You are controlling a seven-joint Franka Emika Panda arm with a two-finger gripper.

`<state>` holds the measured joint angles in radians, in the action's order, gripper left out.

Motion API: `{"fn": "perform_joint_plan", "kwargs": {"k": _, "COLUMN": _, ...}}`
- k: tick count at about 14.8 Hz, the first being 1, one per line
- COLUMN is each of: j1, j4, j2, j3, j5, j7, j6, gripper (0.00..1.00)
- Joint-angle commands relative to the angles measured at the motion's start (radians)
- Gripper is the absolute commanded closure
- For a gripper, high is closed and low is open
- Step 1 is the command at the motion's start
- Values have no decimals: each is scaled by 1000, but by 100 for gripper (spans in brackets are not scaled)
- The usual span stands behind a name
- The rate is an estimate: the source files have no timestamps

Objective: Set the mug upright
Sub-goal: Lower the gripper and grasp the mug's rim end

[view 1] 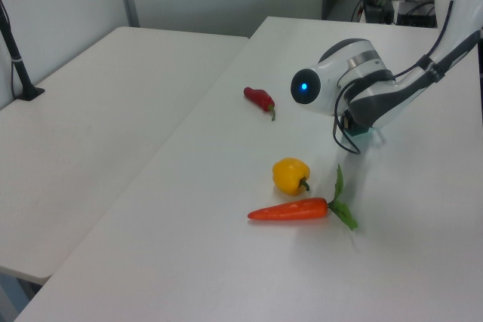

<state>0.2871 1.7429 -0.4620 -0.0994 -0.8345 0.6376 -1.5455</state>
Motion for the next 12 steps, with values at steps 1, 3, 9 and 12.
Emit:
{"fn": "perform_joint_plan", "kwargs": {"k": 1, "j1": -3, "j4": 11, "j2": 42, "j3": 10, "j5": 14, "j7": -10, "j6": -2, "gripper": 100}}
{"fn": "perform_joint_plan", "kwargs": {"k": 3, "j1": -17, "j4": 4, "j2": 65, "j3": 10, "j5": 15, "j7": -50, "j6": 4, "gripper": 100}}
{"fn": "perform_joint_plan", "kwargs": {"k": 9, "j1": -65, "j4": -103, "j2": 112, "j3": 7, "j5": 249, "j7": -220, "j6": -39, "gripper": 100}}
{"fn": "perform_joint_plan", "kwargs": {"k": 12, "j1": -83, "j4": -112, "j2": 118, "j3": 7, "j5": 412, "j7": -277, "j6": -109, "gripper": 100}}
